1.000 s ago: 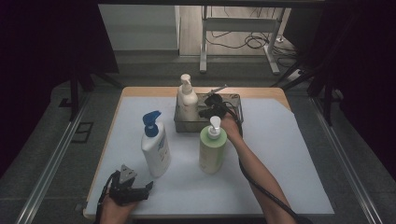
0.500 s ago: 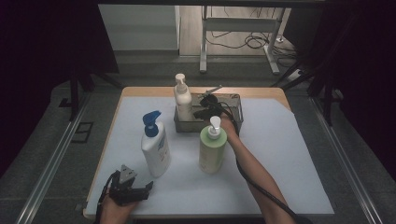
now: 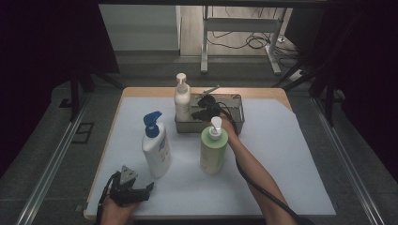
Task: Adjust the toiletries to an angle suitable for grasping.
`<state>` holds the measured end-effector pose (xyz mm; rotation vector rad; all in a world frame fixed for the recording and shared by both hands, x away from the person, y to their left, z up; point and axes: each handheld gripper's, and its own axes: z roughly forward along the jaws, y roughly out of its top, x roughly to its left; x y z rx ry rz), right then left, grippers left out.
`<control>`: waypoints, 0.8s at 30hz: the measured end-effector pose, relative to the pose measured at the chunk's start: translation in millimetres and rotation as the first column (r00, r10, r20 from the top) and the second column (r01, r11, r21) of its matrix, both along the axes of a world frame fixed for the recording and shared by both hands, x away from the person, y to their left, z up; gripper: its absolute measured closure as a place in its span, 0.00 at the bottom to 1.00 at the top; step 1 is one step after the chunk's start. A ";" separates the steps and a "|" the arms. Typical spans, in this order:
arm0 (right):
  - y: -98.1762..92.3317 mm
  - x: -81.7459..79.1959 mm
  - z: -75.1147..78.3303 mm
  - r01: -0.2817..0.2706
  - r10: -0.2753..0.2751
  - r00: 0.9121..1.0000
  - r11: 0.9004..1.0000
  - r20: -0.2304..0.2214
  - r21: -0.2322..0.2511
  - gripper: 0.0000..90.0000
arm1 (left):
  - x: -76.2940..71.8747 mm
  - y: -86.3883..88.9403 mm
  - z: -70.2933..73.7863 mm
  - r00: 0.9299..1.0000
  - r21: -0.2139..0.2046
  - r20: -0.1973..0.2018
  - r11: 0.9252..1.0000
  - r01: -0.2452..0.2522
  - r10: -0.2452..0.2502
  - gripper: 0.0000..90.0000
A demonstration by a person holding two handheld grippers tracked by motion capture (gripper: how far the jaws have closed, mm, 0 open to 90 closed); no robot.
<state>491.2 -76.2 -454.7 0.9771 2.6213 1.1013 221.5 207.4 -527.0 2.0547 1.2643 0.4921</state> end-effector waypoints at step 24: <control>-7.0 -9.2 11.6 0.008 -0.008 0.999 1.000 0.034 -0.010 0.85 | -0.1 0.0 -0.1 1.000 0.001 0.001 1.000 0.000 0.000 0.13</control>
